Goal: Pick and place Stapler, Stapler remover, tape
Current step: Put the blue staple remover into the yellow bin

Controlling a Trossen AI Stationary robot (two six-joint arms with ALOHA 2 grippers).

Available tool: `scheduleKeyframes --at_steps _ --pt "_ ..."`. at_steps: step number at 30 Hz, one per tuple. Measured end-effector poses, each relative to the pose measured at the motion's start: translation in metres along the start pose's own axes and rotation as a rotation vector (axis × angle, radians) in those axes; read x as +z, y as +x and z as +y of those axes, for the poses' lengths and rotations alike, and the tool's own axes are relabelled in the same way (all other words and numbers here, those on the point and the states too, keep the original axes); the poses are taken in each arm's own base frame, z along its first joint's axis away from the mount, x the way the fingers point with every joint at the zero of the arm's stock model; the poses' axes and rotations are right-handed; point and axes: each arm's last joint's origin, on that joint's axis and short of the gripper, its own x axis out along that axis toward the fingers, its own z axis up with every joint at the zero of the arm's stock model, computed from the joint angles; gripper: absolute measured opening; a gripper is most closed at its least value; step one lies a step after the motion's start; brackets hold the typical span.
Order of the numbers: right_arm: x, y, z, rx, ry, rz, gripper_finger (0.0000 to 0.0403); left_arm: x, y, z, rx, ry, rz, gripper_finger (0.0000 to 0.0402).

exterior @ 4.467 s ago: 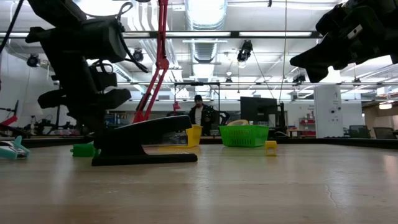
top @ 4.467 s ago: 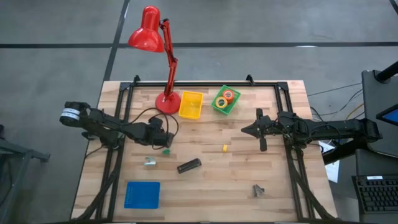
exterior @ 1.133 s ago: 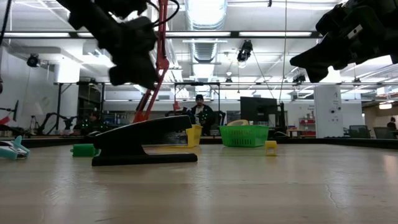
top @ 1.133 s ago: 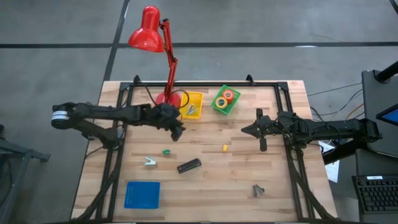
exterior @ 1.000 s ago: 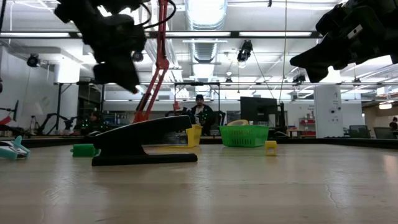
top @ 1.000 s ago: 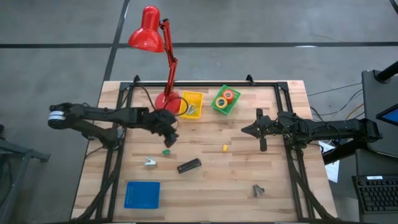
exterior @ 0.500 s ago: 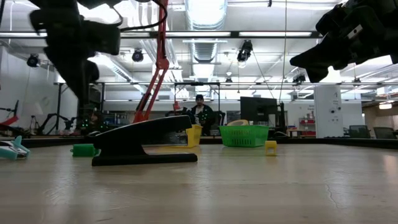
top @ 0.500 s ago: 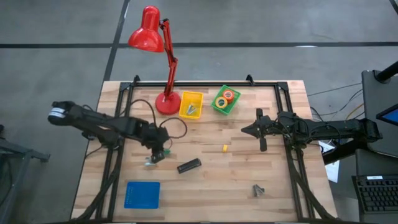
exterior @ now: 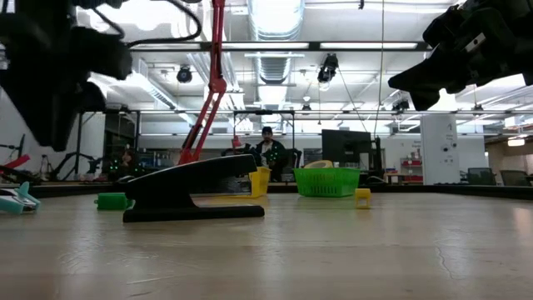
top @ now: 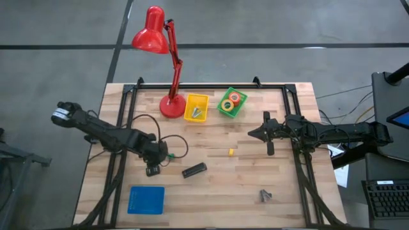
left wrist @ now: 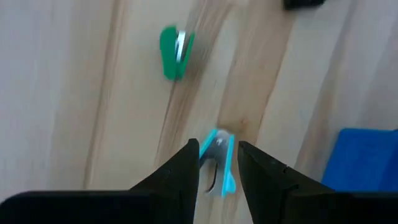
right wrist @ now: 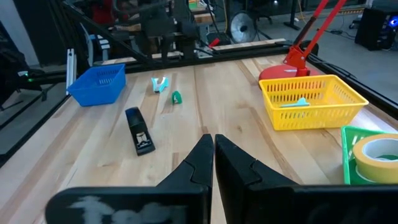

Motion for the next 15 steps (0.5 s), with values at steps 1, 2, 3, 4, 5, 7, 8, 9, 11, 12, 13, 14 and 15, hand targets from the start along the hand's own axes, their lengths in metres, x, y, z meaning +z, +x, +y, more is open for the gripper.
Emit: scheduleKeyframes --at_steps 1,2,3,4,5,7,8,9,11,12,13,14,15 --pt "0.0 0.0 0.0 0.0 0.0 0.0 0.0013 -0.002 0.002 0.001 0.007 0.001 0.011 0.0108" --pt "0.0 0.0 0.0 0.0 0.0 0.0 0.0013 -0.003 0.004 0.002 0.012 0.002 0.018 0.0105" --pt "0.0 0.0 0.0 0.0 0.0 0.0 0.0013 -0.005 0.005 0.003 0.015 0.001 0.023 0.0103" --pt "0.0 0.0 0.0 0.0 0.0 0.0 0.0013 -0.006 0.007 0.003 0.02 0.001 0.03 0.01" --pt "0.0 0.0 0.0 0.0 0.0 0.0 0.0013 -0.008 0.009 0.005 0.025 0.001 0.038 0.0098" --pt "0.0 0.0 0.0 0.0 0.0 0.0 0.0013 -0.011 0.014 0.007 0.035 -0.001 0.053 0.0094" --pt "0.0 0.0 0.0 0.0 0.0 0.0 0.0013 -0.013 0.016 0.008 0.04 -0.005 0.061 0.0092" --pt "0.0 0.0 0.0 0.0 0.0 0.0 0.0013 -0.015 0.018 0.009 0.046 -0.01 0.07 0.009" --pt "0.0 0.0 0.0 0.0 0.0 0.0 0.0013 -0.018 0.021 0.011 0.054 -0.026 0.084 0.0087" --pt "0.0 0.0 0.0 0.0 0.0 0.0 0.0013 -0.019 0.022 0.012 0.057 -0.031 0.089 0.0086" --pt "0.0 0.0 0.0 0.0 0.0 0.0 0.0013 -0.02 0.024 0.012 0.058 -0.034 0.09 0.0085" --pt "0.0 0.0 0.0 0.0 0.0 0.0 0.0013 -0.02 0.025 0.013 0.058 -0.035 0.09 0.0083" --pt "0.0 0.0 0.0 0.0 0.0 0.0 0.0013 -0.021 0.026 0.013 0.057 -0.035 0.088 0.0083"
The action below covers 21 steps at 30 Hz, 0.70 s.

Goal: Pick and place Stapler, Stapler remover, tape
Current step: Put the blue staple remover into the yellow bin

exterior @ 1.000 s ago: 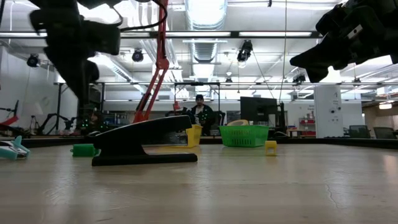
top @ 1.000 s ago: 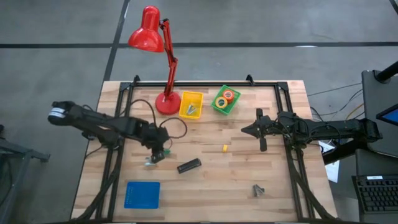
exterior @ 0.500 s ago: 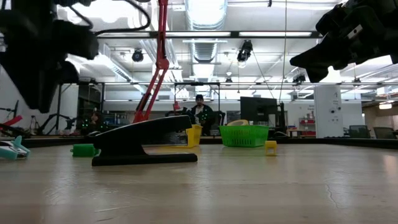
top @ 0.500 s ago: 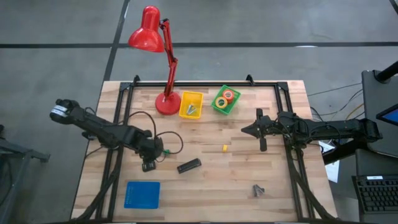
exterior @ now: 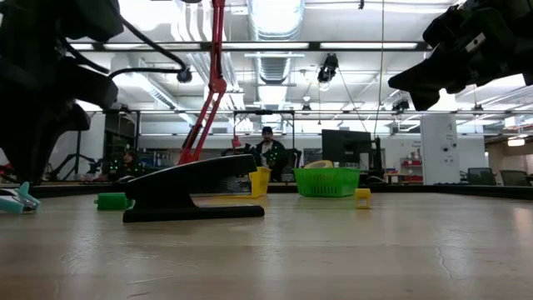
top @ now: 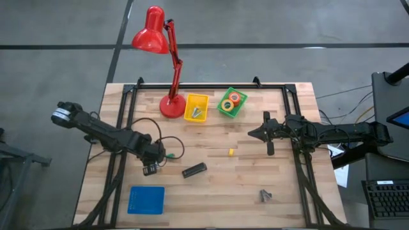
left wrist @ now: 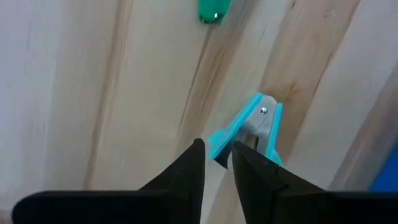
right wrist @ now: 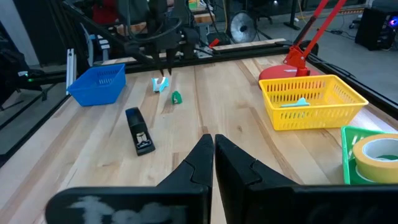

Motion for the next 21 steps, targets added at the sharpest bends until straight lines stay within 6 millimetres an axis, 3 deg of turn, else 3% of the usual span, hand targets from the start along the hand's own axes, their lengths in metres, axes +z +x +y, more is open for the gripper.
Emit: scheduleKeyframes --at_steps 10,21 --pt "0.0 0.0 0.0 0.0 0.0 0.0 0.0013 -0.0022 0.0087 0.0016 -0.011 -0.006 -0.014 0.008" --pt "0.0 0.0 0.0 0.0 0.0 0.0 0.0013 -0.0019 0.0088 0.0006 -0.036 -0.025 -0.007 0.0034"
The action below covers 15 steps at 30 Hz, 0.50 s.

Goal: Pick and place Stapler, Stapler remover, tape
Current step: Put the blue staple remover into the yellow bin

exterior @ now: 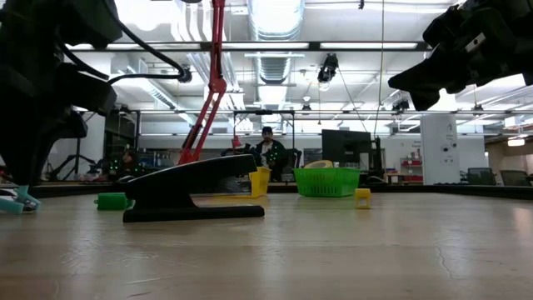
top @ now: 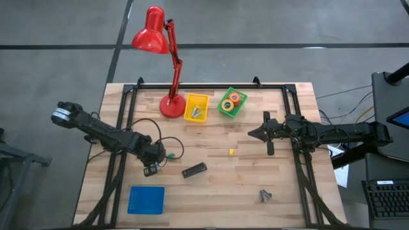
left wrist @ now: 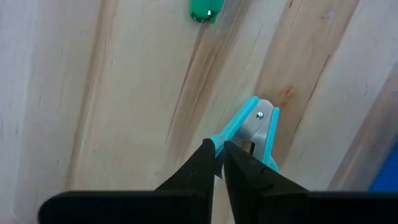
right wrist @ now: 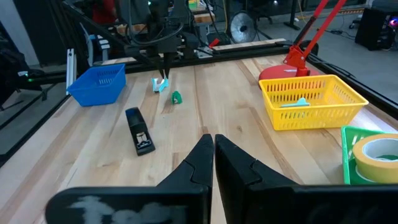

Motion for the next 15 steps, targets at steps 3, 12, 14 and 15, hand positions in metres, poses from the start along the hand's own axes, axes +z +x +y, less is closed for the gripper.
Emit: scheduleKeyframes --at_steps 3,12,14,15 --pt "0.0 0.0 0.0 0.0 0.0 0.0 0.0013 0.0 0.0 0.0 0.0 0.0 0.0 0.0028" --pt "0.0 0.0 0.0 0.0 0.0 0.0 0.0013 0.0023 0.0 -0.0017 -0.018 0.0 -0.025 0.003" --pt "0.0 0.0 0.0 0.0 0.0 0.0 0.0013 0.0022 0.0001 -0.0016 -0.017 0.004 -0.024 0.0029" --pt "0.0 0.0 0.0 0.0 0.0 0.0 0.0013 0.0023 0.0001 -0.0016 -0.016 0.004 -0.025 0.0028"
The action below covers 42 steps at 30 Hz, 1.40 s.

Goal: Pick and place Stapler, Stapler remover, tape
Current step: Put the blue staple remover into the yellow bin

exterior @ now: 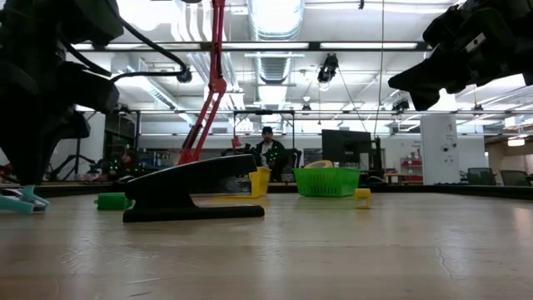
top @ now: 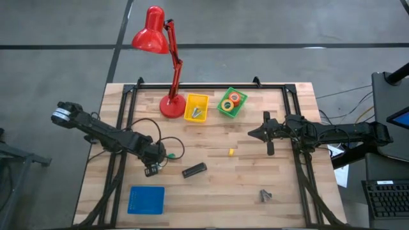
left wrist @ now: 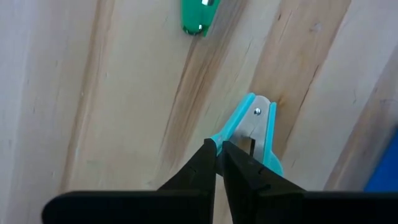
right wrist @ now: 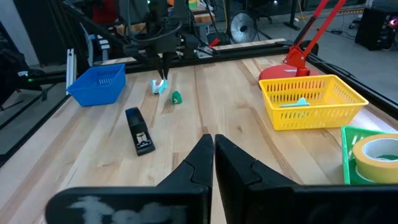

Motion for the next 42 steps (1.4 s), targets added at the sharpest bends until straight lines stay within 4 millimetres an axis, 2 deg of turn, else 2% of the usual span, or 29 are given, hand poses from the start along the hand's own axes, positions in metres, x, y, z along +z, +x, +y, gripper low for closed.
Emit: scheduleKeyframes --at_steps 7,15,23,28,35,42 --pt "0.0 0.0 0.0 0.0 0.0 0.0 0.0013 0.002 0.0 -0.001 -0.008 -0.004 -0.025 0.0028" --pt "0.0 0.0 0.0 0.0 0.0 0.0 0.0013 -0.002 0.008 0.004 0.024 -0.052 -0.03 0.0052" --pt "0.0 0.0 0.0 0.0 0.0 0.0 0.0013 -0.004 0.015 0.004 -0.028 -0.103 -0.046 0.0069" --pt "0.0 0.0 0.0 0.0 0.0 0.0 0.0013 -0.001 0.015 0.001 -0.061 -0.102 -0.08 0.0056" --pt "0.0 0.0 0.0 0.0 0.0 0.0 0.0013 -0.001 0.015 0.0 -0.103 -0.099 -0.056 0.0008" --pt "0.0 0.0 0.0 0.0 0.0 0.0 0.0013 0.003 0.012 0.0 -0.05 -0.093 -0.119 0.0007"
